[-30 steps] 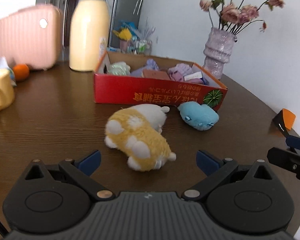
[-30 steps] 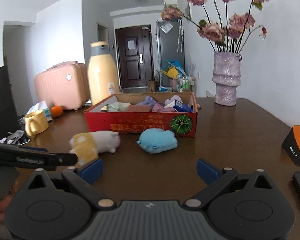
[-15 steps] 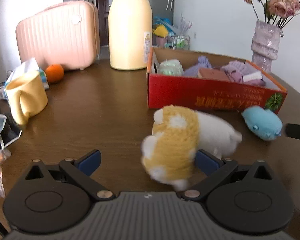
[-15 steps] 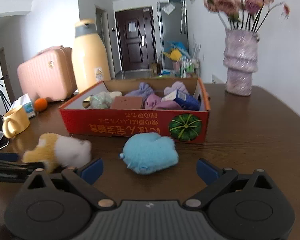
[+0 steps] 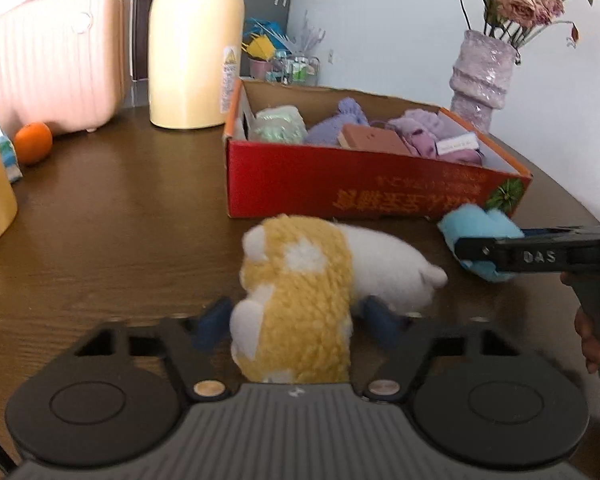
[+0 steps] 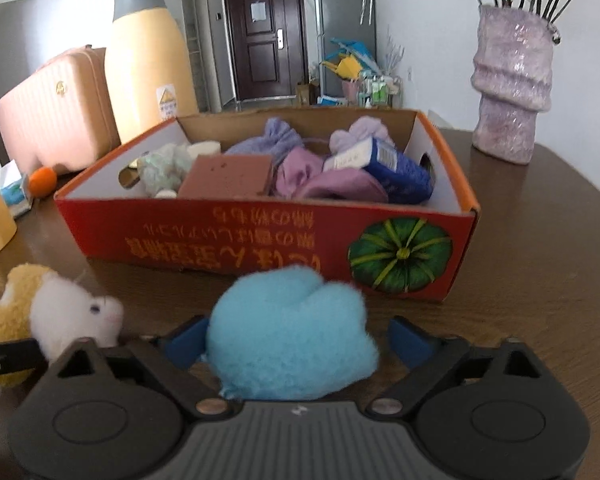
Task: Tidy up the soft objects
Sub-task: 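Grasp the yellow-white plush with the left tool while the right tool grasps the blue fuzzy plush, then carry the yellow plush into the box with the left tool while the right tool drops the blue plush there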
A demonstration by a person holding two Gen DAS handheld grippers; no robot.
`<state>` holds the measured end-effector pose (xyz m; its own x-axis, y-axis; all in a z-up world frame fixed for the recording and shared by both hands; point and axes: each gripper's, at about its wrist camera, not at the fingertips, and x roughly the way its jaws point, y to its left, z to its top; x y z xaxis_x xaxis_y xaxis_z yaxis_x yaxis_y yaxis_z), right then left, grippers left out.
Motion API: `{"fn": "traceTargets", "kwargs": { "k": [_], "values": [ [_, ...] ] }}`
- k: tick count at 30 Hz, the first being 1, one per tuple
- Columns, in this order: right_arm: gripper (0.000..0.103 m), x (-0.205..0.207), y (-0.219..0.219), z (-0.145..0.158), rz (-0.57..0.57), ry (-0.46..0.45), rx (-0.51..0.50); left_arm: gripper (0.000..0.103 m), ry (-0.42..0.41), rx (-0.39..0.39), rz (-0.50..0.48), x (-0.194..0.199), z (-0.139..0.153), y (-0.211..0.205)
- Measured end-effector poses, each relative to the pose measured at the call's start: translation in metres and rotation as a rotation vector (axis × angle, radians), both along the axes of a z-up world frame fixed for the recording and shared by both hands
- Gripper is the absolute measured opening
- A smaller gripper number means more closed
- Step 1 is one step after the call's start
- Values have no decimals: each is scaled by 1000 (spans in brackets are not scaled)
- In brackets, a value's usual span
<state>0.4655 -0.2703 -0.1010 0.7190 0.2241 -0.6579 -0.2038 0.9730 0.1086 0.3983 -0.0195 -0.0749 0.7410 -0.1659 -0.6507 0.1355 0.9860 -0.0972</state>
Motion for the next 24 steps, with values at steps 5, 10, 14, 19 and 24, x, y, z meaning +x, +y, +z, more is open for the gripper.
{"fn": "traceTargets", "kwargs": {
  "k": [5,10,14,19,24],
  "values": [
    [75,-6,3,-1,7,-15,2,49,15,-3,-1,-1,-4,-3],
    [74,-29,6,6,13,-41,5,48,-30,-20,24,-15,9,2],
    [74,-66,6,18,15,-70,27,48,-61,-29,27,-39,22,3],
    [74,-121,7,46,30,-141,31,48,-118,-36,27,-73,45,1],
    [74,-180,0,78,27,-233,54,48,-197,-41,22,-111,72,-3]
  ]
}}
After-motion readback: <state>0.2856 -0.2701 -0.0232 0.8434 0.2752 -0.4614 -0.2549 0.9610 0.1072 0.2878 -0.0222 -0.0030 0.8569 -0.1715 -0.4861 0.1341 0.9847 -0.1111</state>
